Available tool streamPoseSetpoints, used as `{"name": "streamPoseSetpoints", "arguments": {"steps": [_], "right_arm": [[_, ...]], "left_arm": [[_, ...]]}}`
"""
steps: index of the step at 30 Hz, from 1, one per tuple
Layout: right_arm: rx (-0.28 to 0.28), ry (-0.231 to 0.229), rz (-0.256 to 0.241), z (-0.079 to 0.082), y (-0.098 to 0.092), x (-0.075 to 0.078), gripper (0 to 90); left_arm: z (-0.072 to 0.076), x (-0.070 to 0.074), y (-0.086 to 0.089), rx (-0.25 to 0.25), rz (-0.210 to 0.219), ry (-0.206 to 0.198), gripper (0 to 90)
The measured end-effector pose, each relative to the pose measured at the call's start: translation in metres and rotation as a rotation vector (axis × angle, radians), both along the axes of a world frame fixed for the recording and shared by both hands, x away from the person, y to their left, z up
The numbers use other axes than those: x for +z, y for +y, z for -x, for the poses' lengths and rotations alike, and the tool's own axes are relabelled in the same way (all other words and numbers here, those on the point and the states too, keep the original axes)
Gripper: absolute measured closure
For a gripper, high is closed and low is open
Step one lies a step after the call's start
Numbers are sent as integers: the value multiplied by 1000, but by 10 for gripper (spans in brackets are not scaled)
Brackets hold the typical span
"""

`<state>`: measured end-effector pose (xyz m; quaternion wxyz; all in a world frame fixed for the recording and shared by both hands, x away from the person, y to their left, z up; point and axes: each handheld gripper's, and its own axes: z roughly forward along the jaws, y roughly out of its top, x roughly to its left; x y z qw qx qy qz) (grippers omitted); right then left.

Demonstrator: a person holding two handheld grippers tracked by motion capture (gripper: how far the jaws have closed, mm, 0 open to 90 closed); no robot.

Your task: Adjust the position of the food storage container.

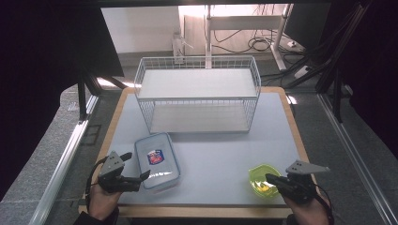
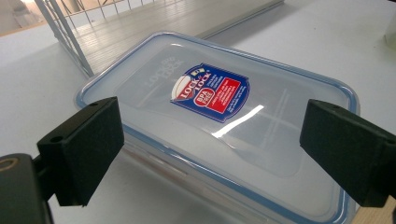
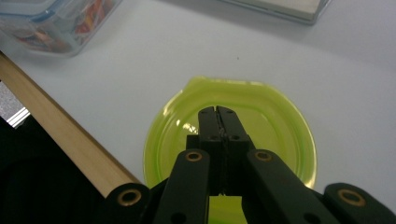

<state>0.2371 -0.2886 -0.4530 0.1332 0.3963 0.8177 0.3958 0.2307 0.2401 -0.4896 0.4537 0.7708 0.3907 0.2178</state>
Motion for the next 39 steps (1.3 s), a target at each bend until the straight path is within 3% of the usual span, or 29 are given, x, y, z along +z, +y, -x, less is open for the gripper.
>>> {"name": "streamPoseSetpoints", "arguments": {"steps": [4,19,25,27,33,39], "right_arm": [[-6,8,0,8,-8,-3,900],[-21,25,10,40,-31,-12,900],[-33,32,21,39,-31,-17,900],[-53,20,53,38,-31,-17,900],[-63,17,27,28,-32,-19,900],[-81,2,32,18,-28,-14,900]], "left_arm": [[0,1,-2,-5,11,7,70],[1,2,-9,1,-14,12,71],[1,2,-9,2,-15,11,71],[1,2,-9,-1,-7,14,72],[0,1,-9,-4,-11,25,72],[-1,0,-10,-3,-10,27,73]]}}
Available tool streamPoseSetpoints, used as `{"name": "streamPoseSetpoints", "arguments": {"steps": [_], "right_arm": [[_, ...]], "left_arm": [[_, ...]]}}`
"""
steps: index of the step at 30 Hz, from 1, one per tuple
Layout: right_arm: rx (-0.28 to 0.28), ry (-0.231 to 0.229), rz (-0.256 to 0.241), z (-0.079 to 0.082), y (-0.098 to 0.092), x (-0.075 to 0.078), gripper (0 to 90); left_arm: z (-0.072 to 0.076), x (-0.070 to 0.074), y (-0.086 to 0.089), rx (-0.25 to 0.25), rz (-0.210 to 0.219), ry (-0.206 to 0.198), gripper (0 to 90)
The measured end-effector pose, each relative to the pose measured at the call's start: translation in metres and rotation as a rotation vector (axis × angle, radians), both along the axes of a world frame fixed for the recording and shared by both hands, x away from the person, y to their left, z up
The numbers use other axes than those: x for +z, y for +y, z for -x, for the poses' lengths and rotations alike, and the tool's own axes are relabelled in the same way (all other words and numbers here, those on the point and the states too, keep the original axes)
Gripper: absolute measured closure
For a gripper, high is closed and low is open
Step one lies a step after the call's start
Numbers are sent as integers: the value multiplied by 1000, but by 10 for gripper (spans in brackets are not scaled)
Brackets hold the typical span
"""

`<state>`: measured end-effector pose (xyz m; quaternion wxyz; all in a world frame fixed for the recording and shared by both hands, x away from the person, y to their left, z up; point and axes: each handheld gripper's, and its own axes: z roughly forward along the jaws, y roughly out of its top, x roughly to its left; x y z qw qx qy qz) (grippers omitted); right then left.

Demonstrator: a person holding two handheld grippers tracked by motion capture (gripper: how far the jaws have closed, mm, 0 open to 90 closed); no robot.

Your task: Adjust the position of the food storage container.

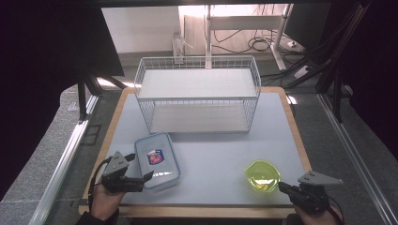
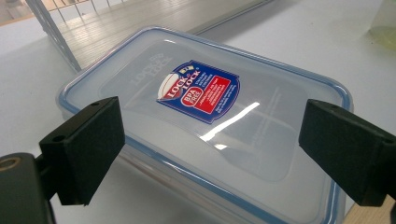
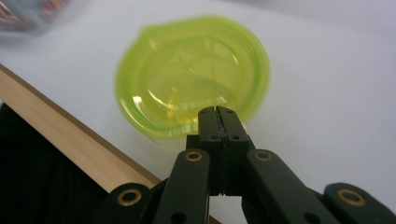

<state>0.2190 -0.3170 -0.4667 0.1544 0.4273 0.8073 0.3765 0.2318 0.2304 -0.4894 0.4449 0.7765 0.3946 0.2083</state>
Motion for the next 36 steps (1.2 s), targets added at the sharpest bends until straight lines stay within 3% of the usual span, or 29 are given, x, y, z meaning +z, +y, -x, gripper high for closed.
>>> {"name": "streamPoseSetpoints", "arguments": {"steps": [5,6,7,9,13,14,16,21,36], "right_arm": [[66,-9,-9,-5,21,7,900],[122,19,-37,-11,38,7,900],[122,19,-37,-11,38,7,900],[193,50,-41,-17,61,3,900],[231,85,-34,-21,73,-4,900],[233,92,4,-21,76,-7,900],[232,92,17,-21,76,-8,900],[214,108,-22,-26,64,-7,900],[131,101,19,-51,32,-7,900]], "left_arm": [[0,0,0,-2,0,-1,73],[0,0,0,-2,-2,-2,73],[0,0,0,-2,-2,-2,73],[0,0,0,-3,0,-1,73],[0,0,1,-4,-1,1,73],[-1,-1,0,-6,1,2,73],[-1,-1,0,-7,-1,3,73],[-1,-1,0,-8,-7,9,73],[-3,-3,0,-7,-12,22,72]]}}
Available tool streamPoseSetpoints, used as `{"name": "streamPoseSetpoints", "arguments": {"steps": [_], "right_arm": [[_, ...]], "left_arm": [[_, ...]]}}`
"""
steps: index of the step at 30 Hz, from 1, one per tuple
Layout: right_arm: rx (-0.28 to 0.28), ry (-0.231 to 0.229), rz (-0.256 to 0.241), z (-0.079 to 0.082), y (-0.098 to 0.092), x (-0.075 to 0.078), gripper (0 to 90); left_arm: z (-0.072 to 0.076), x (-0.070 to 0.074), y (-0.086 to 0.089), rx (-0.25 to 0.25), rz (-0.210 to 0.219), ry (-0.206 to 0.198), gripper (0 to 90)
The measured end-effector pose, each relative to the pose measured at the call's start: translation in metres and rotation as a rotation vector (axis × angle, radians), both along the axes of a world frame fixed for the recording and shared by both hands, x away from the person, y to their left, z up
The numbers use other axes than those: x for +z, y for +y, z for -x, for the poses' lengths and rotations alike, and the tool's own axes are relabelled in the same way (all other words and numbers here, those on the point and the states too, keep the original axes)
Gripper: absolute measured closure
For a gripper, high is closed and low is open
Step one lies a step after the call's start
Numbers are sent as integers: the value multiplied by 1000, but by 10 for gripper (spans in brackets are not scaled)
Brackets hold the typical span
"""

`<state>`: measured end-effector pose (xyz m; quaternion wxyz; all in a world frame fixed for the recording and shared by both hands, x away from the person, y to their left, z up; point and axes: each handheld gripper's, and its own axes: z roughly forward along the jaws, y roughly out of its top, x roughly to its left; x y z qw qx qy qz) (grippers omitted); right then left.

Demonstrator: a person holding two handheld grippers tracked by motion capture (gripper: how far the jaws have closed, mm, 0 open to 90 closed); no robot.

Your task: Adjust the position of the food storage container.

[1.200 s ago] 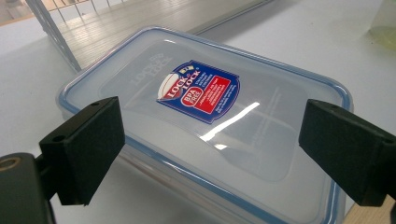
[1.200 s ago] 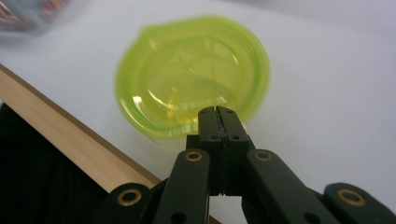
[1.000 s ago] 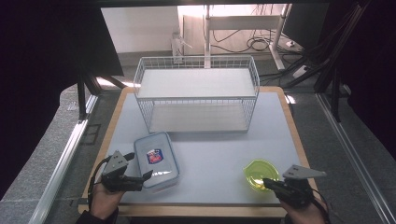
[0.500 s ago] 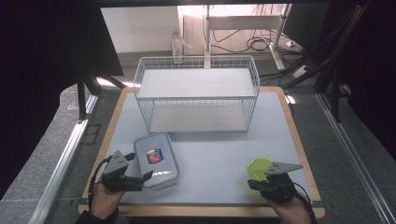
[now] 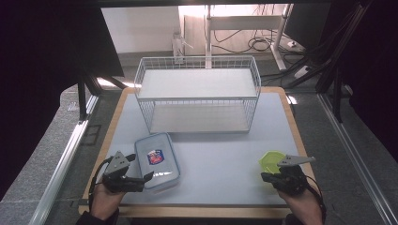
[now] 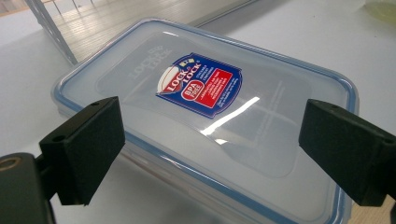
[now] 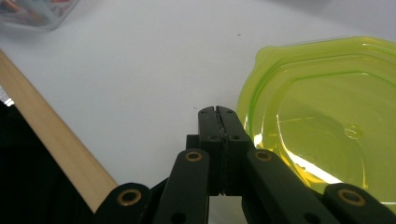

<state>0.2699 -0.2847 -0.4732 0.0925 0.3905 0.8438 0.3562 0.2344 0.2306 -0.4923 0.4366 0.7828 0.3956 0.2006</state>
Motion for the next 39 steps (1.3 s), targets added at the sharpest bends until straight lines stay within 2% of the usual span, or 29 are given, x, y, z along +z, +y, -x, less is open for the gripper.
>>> {"name": "streamPoseSetpoints", "arguments": {"steps": [4,6,7,8,9,10,11,13,14,15,16,17,18,19,20,21,22,24,25,29,31,33,35,36,38,39], "right_arm": [[-13,-3,7,-2,-2,1,900],[-3,-12,10,0,2,2,900],[24,-24,0,2,6,4,900],[24,-24,0,2,6,4,900],[36,-29,-2,3,8,5,900],[55,-41,-6,3,15,9,900],[55,-41,-6,3,15,9,900],[72,-51,-13,1,22,13,900],[88,-54,-14,-4,31,20,898],[88,-54,-14,-4,31,20,898],[106,-70,-16,-9,39,27,898],[106,-70,-16,-9,39,27,898],[112,-88,-27,-16,48,34,895],[112,-88,-27,-16,48,34,895],[118,-103,-47,-24,57,38,889],[118,-103,-47,-24,57,38,889],[117,-105,-52,-25,59,38,890],[122,-106,-76,-30,69,36,890],[118,-114,-88,-31,76,33,900],[101,-109,-121,-30,83,27,900],[91,-110,-130,-28,85,22,900],[95,-105,-115,-25,88,17,900],[99,-104,-113,-24,88,14,900],[103,-105,-110,-24,88,13,900],[103,-101,-105,-24,88,12,900],[103,-101,-105,-24,88,12,900]], "left_arm": [[0,2,4,4,-16,19,48],[1,3,11,20,-45,22,32],[3,2,20,42,-59,21,94],[3,2,20,42,-59,21,189],[4,0,28,40,-51,29,189],[4,-2,33,32,-43,38,311],[5,-5,37,20,-43,49,311],[6,-9,41,-3,-52,66,459],[5,-13,40,-22,-54,91,594],[5,-14,40,-30,-59,104,594],[4,-16,39,-36,-62,114,710],[4,-16,39,-39,-59,123,710],[2,-18,39,-52,-60,156,766],[2,-18,39,-52,-60,156,785],[0,-23,38,-72,-82,183,809],[0,-23,38,-72,-82,183,819],[-2,-26,34,-100,-93,201,819],[-2,-27,29,-112,-118,196,864],[-2,-25,27,-118,-107,194,876],[-3,-25,21,-149,-100,197,891],[-5,-26,13,-184,-93,201,894],[-8,-25,-2,-232,-90,205,895],[-9,-25,-6,-243,-88,206,890],[-12,-25,-18,-282,-71,215,880],[-15,-26,-30,-318,-65,211,860],[-15,-26,-30,-318,-65,211,859]]}}
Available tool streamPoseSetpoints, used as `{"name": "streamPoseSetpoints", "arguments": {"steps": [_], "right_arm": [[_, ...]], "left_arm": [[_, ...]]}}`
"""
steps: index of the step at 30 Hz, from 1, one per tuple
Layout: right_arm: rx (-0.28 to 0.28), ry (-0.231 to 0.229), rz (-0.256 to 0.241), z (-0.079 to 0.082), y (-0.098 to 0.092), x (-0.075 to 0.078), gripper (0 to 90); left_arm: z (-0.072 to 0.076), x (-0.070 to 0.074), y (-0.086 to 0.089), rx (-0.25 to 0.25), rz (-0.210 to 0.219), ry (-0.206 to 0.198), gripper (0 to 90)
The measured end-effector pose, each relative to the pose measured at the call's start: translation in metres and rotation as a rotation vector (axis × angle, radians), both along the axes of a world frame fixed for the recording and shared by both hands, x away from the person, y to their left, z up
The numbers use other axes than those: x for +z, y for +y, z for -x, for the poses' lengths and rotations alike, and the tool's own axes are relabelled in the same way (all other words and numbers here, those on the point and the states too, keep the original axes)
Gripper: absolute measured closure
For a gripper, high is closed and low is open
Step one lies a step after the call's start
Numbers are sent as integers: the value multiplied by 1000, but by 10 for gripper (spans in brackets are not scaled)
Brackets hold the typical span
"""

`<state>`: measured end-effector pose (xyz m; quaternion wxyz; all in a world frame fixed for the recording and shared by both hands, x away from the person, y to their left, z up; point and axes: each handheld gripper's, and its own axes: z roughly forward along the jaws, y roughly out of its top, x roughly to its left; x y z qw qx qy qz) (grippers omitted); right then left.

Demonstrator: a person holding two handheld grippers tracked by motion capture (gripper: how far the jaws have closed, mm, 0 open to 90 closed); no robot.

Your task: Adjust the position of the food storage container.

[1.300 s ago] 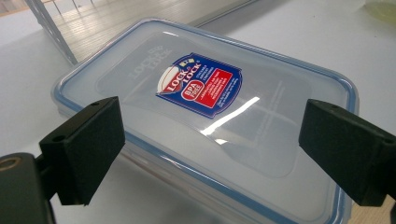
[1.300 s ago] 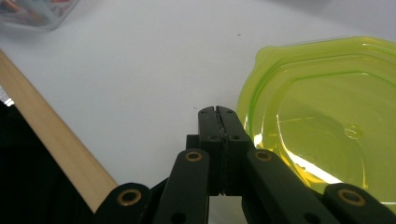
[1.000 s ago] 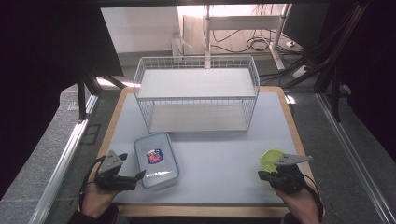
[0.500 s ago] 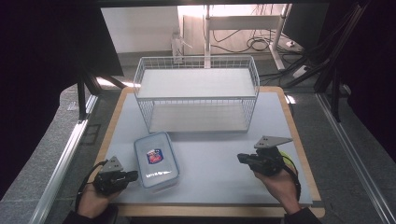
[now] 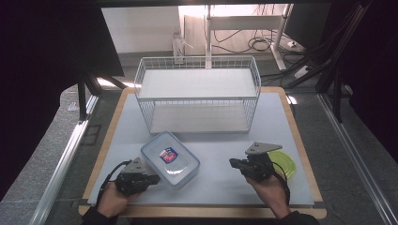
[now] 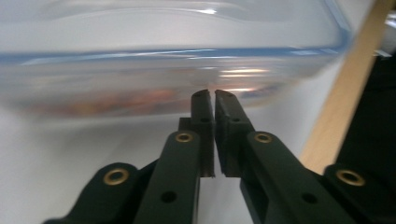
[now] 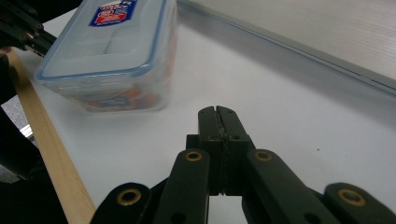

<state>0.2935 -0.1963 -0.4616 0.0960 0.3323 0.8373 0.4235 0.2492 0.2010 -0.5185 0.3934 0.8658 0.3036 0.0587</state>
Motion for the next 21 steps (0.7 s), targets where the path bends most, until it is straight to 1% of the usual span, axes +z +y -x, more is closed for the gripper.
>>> {"name": "streamPoseSetpoints", "arguments": {"steps": [1,2,3,4,5,6,7,8,9,10,11,12,13,14,15,16,17,18,19,20,21], "right_arm": [[2,2,3,1,0,-2,900],[2,2,3,1,0,-2,900],[3,1,12,2,-1,-4,900],[4,2,12,2,-1,-5,900],[5,3,12,2,-1,-5,900],[6,3,10,2,-1,-6,900],[6,3,10,2,-1,-6,900],[10,5,11,3,-1,-7,900],[10,5,11,3,-1,-7,900],[13,7,6,3,0,-8,900],[15,9,4,3,0,-8,900],[15,9,4,3,0,-8,900],[19,10,5,4,2,-8,900],[19,10,5,4,2,-8,900],[20,10,4,4,2,-8,900],[23,10,4,4,4,-8,900],[26,10,1,5,5,-9,900],[28,11,1,5,6,-9,900],[31,16,2,5,7,-10,900],[35,17,2,5,8,-11,900],[39,28,1,6,10,-12,900]], "left_arm": [[-1,0,-9,-29,1,4,862],[-1,0,-11,-36,-4,2,862],[0,3,-11,-36,-41,-19,878],[0,3,-11,-36,-41,-19,888],[-4,4,3,9,-57,-24,898],[-4,4,3,9,-57,-24,900],[-7,3,12,44,-69,-26,900],[-16,2,32,127,-79,-23,900],[-16,2,32,127,-79,-23,900],[-27,0,51,190,-84,-14,900],[-27,0,51,190,-84,-14,900],[-34,-1,58,221,-91,-7,900],[-48,-2,69,275,-102,-8,900],[-48,-2,69,275,-102,-8,900],[-58,-3,74,297,-96,-8,900],[-72,-4,75,304,-77,-18,900],[-76,-4,75,302,-66,-17,900],[-83,-6,72,294,-34,-11,900],[-87,-8,70,288,-25,-1,900],[-92,-11,65,275,-38,8,900],[-94,-13,62,258,-39,13,900]]}}
